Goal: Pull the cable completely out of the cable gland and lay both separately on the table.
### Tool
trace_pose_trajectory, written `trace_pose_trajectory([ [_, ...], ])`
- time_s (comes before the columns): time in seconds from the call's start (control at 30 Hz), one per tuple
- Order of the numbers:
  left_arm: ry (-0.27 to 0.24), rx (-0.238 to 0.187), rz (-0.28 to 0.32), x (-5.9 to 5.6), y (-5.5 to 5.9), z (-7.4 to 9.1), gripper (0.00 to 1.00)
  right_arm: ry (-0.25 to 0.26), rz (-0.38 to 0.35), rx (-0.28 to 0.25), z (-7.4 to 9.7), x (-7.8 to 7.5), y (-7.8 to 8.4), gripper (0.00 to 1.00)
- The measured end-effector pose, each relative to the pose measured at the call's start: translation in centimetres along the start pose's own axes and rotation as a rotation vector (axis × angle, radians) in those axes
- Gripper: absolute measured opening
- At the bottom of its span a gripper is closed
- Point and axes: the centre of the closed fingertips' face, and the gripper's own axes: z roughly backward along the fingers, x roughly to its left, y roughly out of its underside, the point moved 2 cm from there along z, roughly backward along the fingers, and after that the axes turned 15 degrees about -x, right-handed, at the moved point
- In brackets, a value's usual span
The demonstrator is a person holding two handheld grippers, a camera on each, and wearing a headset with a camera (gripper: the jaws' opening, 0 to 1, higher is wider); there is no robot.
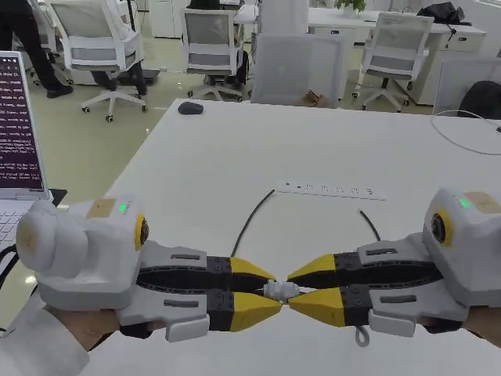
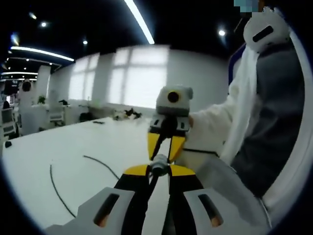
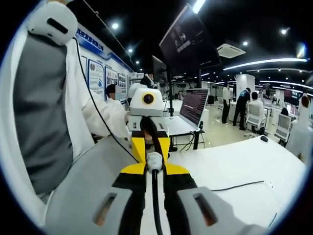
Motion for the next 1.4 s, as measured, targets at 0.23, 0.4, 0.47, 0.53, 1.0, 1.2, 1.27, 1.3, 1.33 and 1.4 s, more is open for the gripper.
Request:
trace_pose_trajectory([
  [0.23, -0.02, 0.003, 0.087, 0.2, 0.5, 0.3, 0.15, -0.002, 0.141, 0.046, -0.3, 0.1, 0.5, 0.1],
  [0.4, -0.025, 0.014, 0.148, 0.1, 0.7, 0.5, 0.15, -0.011, 0.224, 0.063, -0.3, 0.3, 0.7, 0.1],
  [0.47, -0.027, 0.015, 0.146, 0.0, 0.8, 0.4, 0.15, -0.01, 0.241, 0.066, -0.2, 0.3, 0.9, 0.11],
  [0.53, -0.029, 0.017, 0.147, 0.1, 1.0, 0.5, 0.15, -0.005, 0.25, 0.064, -0.1, 0.2, 1.0, 0.11],
  [1.0, -0.009, 0.015, 0.035, -0.5, 0.8, 0.2, 0.15, 0.058, 0.134, 0.02, 1.2, -0.4, 1.6, 0.17],
  [1.2, -0.007, -0.003, 0.02, 0.0, 0.6, -0.1, 0.16, 0.074, 0.117, 0.005, 1.2, -0.5, 1.7, 0.03],
  [1.27, 0.001, 0.004, 0.0, -0.1, 0.6, -0.2, 0.16, 0.074, 0.112, 0.005, 1.1, -0.4, 1.7, 0.02],
  [1.3, 0.005, 0.009, -0.009, -0.1, 0.6, -0.2, 0.16, 0.074, 0.102, 0.007, 1.1, -0.4, 1.8, 0.02],
  [1.33, 0.009, 0.014, -0.022, -0.2, 0.7, -0.3, 0.16, 0.073, 0.092, 0.006, 1.1, -0.4, 1.8, 0.02],
  [1.4, 0.007, 0.013, -0.025, -0.2, 0.8, -0.3, 0.16, 0.076, 0.068, -0.003, 1.3, -0.4, 1.8, 0.02],
])
